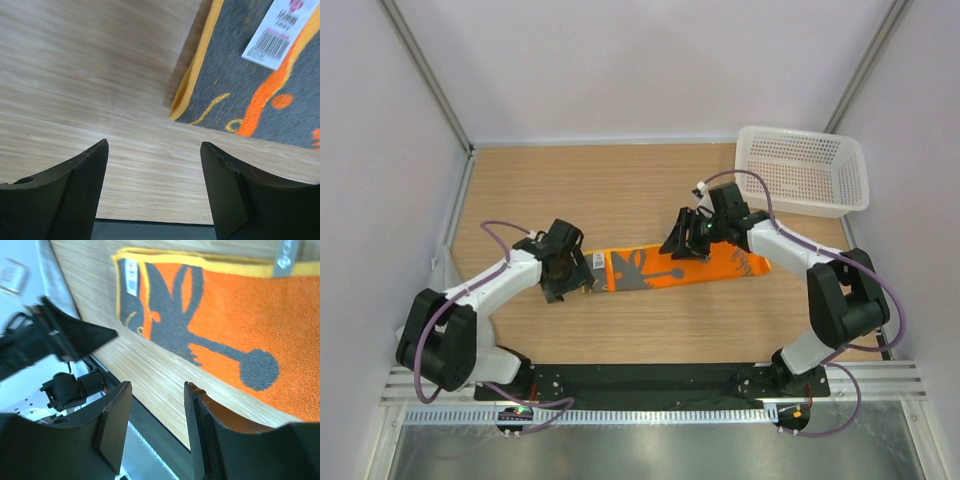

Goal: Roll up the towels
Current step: Fold the towel

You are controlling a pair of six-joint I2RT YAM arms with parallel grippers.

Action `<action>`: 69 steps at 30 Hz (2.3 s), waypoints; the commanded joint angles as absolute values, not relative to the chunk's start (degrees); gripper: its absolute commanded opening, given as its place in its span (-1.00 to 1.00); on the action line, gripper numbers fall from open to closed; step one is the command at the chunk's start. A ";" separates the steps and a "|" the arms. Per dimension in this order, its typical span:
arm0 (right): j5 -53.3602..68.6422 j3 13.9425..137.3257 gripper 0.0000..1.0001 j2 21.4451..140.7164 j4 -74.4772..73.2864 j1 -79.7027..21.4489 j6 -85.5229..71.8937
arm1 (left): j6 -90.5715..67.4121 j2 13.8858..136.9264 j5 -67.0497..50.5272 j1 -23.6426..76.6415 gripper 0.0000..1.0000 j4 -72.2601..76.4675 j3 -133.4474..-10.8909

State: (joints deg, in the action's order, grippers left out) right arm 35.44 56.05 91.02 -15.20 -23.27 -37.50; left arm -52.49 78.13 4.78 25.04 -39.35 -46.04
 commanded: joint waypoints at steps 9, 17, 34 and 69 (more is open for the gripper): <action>32.78 58.01 0.07 85.43 -22.85 -23.29 -35.33 | -59.15 77.52 5.09 28.04 0.40 -33.14 -41.84; 31.55 57.48 0.07 82.62 -26.01 -23.03 -33.49 | -58.98 83.14 6.94 28.04 0.29 -30.32 -44.56; 29.80 50.73 0.04 83.40 -24.36 -22.67 -33.92 | -53.80 82.97 10.81 19.52 -0.72 -32.69 -45.88; -7.47 37.18 0.45 68.62 -34.28 -14.77 -42.36 | -46.58 77.61 6.50 8.35 -0.78 -32.52 -40.87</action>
